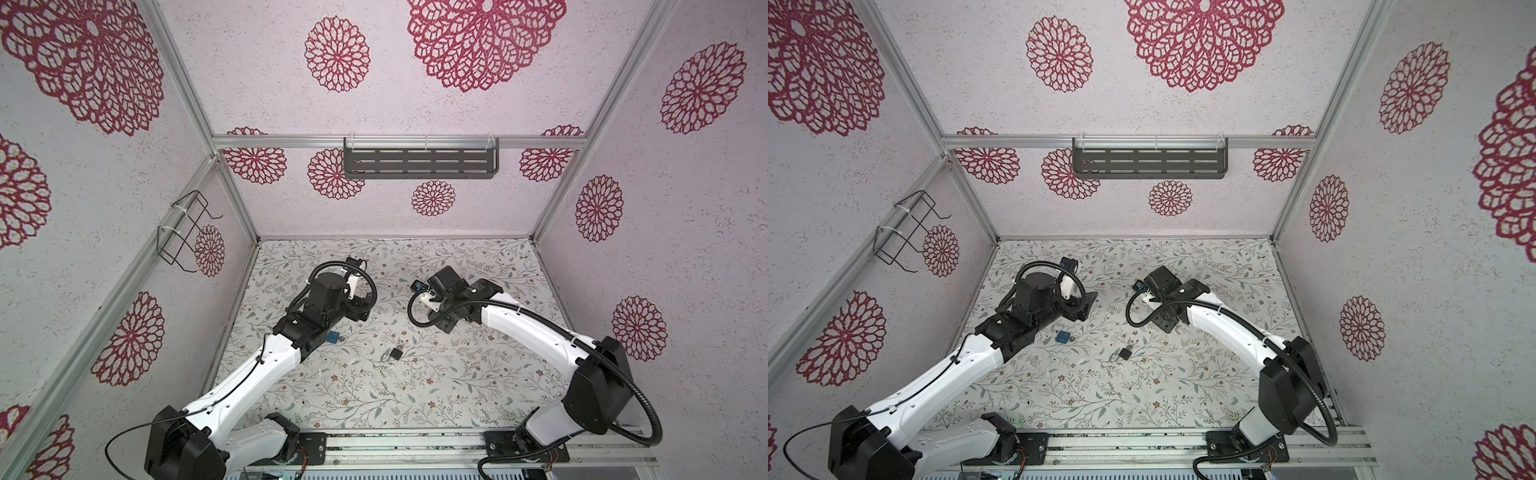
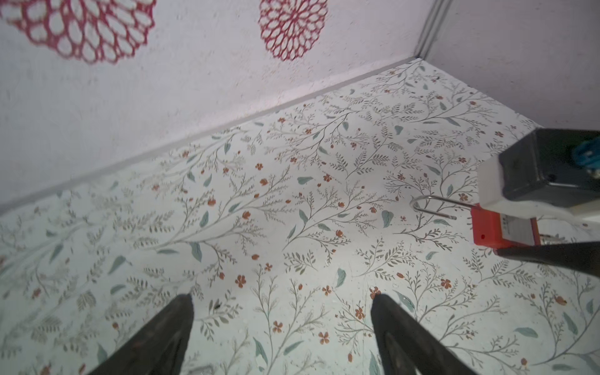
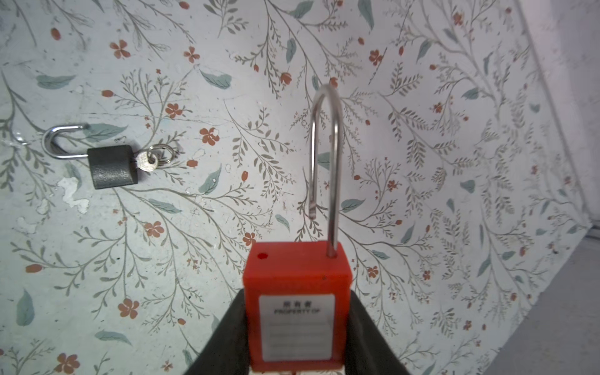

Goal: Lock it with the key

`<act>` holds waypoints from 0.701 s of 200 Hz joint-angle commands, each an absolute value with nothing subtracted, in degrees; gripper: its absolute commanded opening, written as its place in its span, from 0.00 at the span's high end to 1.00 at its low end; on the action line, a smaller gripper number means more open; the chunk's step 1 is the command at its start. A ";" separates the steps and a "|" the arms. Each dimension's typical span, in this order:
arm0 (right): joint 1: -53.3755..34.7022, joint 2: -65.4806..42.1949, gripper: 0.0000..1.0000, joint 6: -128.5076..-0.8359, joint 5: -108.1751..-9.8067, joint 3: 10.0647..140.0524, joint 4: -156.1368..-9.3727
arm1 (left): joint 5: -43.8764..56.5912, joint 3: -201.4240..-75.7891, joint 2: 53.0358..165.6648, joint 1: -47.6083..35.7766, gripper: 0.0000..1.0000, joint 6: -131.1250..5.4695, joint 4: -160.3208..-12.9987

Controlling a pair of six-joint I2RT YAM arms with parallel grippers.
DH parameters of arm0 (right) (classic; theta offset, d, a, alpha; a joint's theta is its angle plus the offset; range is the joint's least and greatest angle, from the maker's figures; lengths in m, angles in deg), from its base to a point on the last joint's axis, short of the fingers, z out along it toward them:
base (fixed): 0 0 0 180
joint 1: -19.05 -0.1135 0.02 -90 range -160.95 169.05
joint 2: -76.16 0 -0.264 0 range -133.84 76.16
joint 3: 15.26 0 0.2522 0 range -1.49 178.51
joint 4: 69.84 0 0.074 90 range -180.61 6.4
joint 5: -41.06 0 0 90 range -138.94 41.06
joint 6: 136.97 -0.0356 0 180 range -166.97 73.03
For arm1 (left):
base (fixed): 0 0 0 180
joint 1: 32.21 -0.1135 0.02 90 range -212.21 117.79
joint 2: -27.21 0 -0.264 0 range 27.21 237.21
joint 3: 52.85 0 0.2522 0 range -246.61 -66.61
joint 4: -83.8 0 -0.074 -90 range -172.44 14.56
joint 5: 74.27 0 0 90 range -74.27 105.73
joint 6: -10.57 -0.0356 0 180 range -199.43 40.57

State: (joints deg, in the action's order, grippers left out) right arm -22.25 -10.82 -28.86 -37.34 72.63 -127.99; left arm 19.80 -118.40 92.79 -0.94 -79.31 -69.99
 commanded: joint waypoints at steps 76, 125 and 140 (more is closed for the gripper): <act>-33.78 -0.30 0.75 -14.80 -28.12 68.18 -119.29 | -2.58 -119.34 88.42 -0.23 0.29 -112.82 -66.13; -36.66 2.52 0.74 -10.79 -27.73 65.34 -114.70 | -5.19 -119.40 87.86 -0.30 0.33 -118.08 -64.49; -37.01 3.67 0.75 -10.20 -27.80 64.20 -112.90 | -6.14 -119.69 88.04 -0.37 0.33 -118.73 -63.73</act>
State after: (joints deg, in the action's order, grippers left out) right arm -36.28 0.00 -12.91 -29.52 64.68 -117.67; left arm -2.80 -118.26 88.29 -0.61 -114.85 -66.19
